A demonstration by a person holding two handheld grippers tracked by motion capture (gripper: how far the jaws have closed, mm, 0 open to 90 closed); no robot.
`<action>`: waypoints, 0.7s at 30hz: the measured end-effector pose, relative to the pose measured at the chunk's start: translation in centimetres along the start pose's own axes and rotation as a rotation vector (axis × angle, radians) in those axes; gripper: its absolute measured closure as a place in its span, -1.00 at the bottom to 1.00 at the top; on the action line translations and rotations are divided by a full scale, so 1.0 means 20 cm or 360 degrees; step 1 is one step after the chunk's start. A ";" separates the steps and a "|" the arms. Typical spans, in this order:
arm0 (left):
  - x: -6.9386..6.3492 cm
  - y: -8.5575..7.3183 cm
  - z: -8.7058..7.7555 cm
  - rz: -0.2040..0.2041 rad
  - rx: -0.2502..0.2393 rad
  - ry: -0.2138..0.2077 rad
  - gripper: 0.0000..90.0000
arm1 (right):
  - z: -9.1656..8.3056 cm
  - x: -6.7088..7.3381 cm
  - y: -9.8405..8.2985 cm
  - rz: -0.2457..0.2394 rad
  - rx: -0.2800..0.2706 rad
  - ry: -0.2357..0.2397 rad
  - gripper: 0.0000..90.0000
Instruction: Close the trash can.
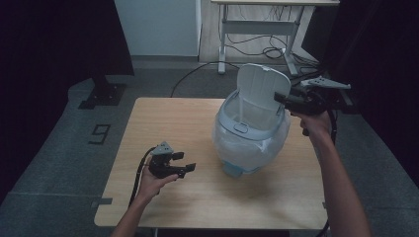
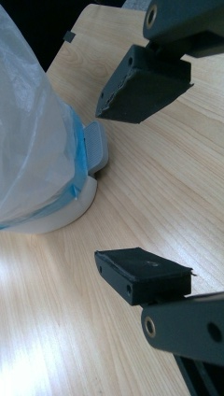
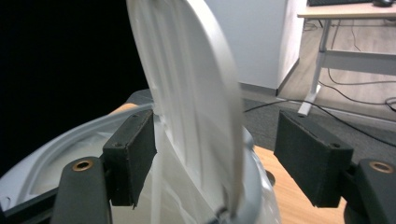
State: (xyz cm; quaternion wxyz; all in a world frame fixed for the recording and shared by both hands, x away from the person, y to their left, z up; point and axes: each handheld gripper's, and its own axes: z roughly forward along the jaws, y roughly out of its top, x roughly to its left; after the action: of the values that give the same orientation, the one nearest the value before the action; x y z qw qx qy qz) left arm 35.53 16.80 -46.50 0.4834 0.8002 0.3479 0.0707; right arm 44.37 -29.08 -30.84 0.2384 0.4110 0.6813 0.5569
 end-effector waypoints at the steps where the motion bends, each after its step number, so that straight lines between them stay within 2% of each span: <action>1: 0.00 0.00 0.00 -0.0004 0.0000 0.0001 -0.41 | 0.01 0.01 0.01 -0.0012 -0.0003 0.0005 -0.37; 3: 0.01 0.00 0.00 -0.0010 -0.0002 -0.0007 -0.41 | 0.01 0.02 0.02 -0.0023 -0.0011 0.0009 -0.39; 5: 0.01 -0.01 0.00 -0.0012 -0.0003 -0.0003 -0.41 | 0.01 0.04 0.04 -0.0019 -0.0043 -0.0018 -0.42; 8: 0.01 -0.01 -0.01 -0.0017 -0.0006 -0.0001 -0.40 | 0.00 0.07 0.05 -0.0036 -0.0080 -0.0001 -0.42; 11: 0.01 -0.01 -0.01 -0.0020 -0.0012 -0.0001 -0.41 | -0.01 0.11 0.07 -0.0065 -0.0084 0.0051 -0.46; 13: 0.01 -0.01 -0.01 -0.0019 -0.0013 0.0000 -0.41 | -0.02 0.13 0.07 -0.0094 -0.0057 0.0070 -0.46; 15: 0.01 -0.01 -0.01 -0.0020 -0.0016 0.0008 -0.39 | -0.03 0.14 0.06 -0.0093 -0.0050 0.0110 -0.46; 19: 0.01 -0.02 0.00 -0.0035 -0.0013 0.0011 -0.39 | -0.07 0.19 0.02 -0.0092 -0.0019 0.0214 -0.53; 21: 0.01 -0.02 0.00 -0.0039 -0.0008 0.0013 -0.39 | -0.08 0.24 -0.02 -0.0132 0.0012 0.0247 -0.56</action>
State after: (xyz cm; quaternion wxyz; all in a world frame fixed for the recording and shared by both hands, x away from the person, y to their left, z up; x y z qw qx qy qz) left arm 35.48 17.06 -46.83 0.4849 0.7943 0.3595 0.0688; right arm 40.46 -26.06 -30.09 0.2061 0.3390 0.7162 0.5741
